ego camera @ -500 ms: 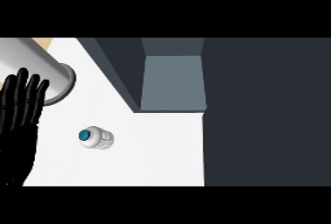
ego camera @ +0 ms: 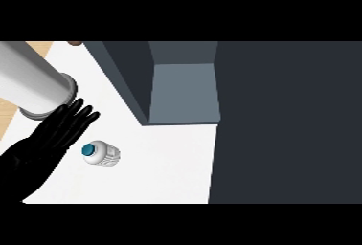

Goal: Pick up the bottled water, place it into the cabinet and close the cabinet

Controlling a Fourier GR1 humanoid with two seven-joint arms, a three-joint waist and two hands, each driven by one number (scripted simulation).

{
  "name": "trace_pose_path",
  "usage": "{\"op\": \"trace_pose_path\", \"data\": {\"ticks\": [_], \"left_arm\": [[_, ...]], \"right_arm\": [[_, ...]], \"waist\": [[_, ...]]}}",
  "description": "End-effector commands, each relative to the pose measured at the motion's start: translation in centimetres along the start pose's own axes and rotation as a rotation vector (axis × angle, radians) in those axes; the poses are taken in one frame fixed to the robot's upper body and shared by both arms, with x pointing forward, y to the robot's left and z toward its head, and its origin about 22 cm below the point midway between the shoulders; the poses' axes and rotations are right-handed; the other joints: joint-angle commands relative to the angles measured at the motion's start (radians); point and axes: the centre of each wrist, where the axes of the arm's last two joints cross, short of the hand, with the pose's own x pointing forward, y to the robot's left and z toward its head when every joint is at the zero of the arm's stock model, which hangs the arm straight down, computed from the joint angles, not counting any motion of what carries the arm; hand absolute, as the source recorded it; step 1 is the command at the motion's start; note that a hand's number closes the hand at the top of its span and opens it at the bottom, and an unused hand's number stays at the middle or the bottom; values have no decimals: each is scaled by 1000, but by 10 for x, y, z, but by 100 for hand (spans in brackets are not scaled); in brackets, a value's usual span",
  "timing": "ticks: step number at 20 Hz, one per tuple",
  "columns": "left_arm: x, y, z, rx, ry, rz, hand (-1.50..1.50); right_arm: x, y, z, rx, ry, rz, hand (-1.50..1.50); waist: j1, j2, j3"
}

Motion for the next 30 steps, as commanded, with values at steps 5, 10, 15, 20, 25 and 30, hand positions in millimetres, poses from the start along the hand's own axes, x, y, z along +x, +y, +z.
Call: {"op": "trace_pose_path", "data": {"ticks": [5,10,15,20,25,30], "left_arm": [[29,81,45,-188,53,193,-150],[53,117,64,-198,113,221,-150],[65,120,59,-208,137,228,-150],[43,132,72,-231,192,177,-150],[25,119,55,-244,223,136,-150],[10,128,23,-188,250,109,-150]], "right_arm": [[32,8,29,83,59,-65,-150],[61,10,36,83,43,-68,-150],[52,33,37,74,44,-65,-150],[63,44,40,73,35,-76,-150],[88,42,31,67,36,-81,-150],[78,54,37,94,52,-66,-150]], "waist": [[6,-8,1],[18,-6,2],[23,-6,2],[19,-6,2],[22,-6,1],[12,-5,1]]}}
